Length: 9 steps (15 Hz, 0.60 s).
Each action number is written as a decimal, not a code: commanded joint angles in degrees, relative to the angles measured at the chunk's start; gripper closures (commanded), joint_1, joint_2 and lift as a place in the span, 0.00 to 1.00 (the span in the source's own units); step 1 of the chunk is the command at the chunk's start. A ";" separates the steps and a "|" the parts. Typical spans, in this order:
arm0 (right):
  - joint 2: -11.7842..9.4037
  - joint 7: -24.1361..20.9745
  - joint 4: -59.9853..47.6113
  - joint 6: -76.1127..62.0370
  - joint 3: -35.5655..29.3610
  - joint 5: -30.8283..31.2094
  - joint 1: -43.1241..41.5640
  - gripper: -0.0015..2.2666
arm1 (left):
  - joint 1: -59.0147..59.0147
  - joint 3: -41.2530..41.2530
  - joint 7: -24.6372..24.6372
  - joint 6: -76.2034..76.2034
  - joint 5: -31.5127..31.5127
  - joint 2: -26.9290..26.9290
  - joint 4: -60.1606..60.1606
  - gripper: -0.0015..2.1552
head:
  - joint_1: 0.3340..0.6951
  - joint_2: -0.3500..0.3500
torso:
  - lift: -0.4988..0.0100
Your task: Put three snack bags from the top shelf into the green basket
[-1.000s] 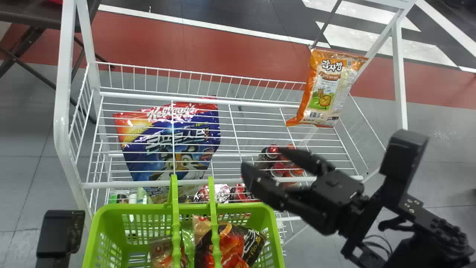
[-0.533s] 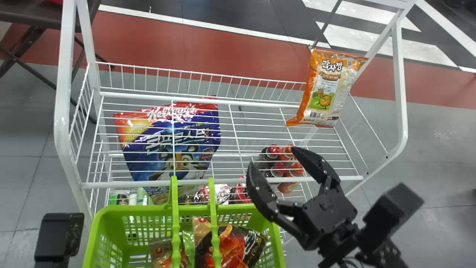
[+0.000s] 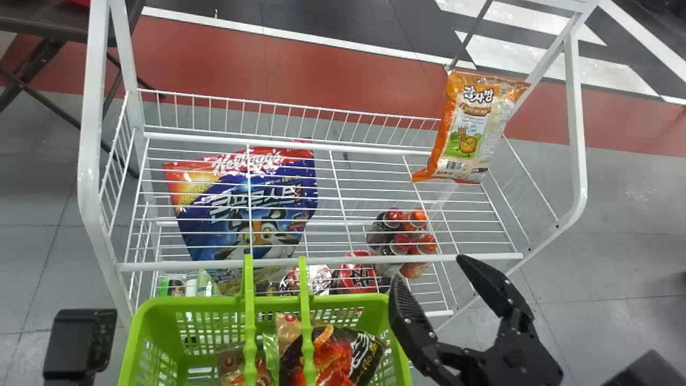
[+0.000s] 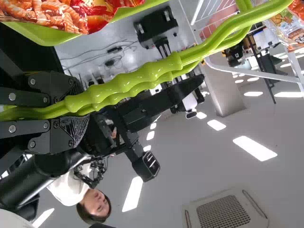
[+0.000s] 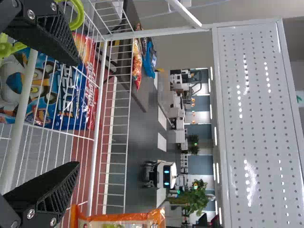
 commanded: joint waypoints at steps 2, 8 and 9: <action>0.36 0.09 -0.04 -4.18 -2.05 -2.15 3.10 0.03 | -0.07 0.21 -0.02 0.00 0.42 0.17 0.09 0.65 | 1.00 0.00 | 0.89; 0.36 0.09 0.22 -6.29 -1.08 -2.06 3.71 0.03 | 0.11 0.30 -0.02 0.00 0.51 0.35 -0.09 0.65 | 1.00 0.00 | 0.89; 0.36 0.00 0.22 -6.29 -1.08 -2.06 3.71 0.03 | 0.11 0.30 -0.02 0.00 0.60 0.35 0.00 0.65 | 1.00 0.00 | 0.89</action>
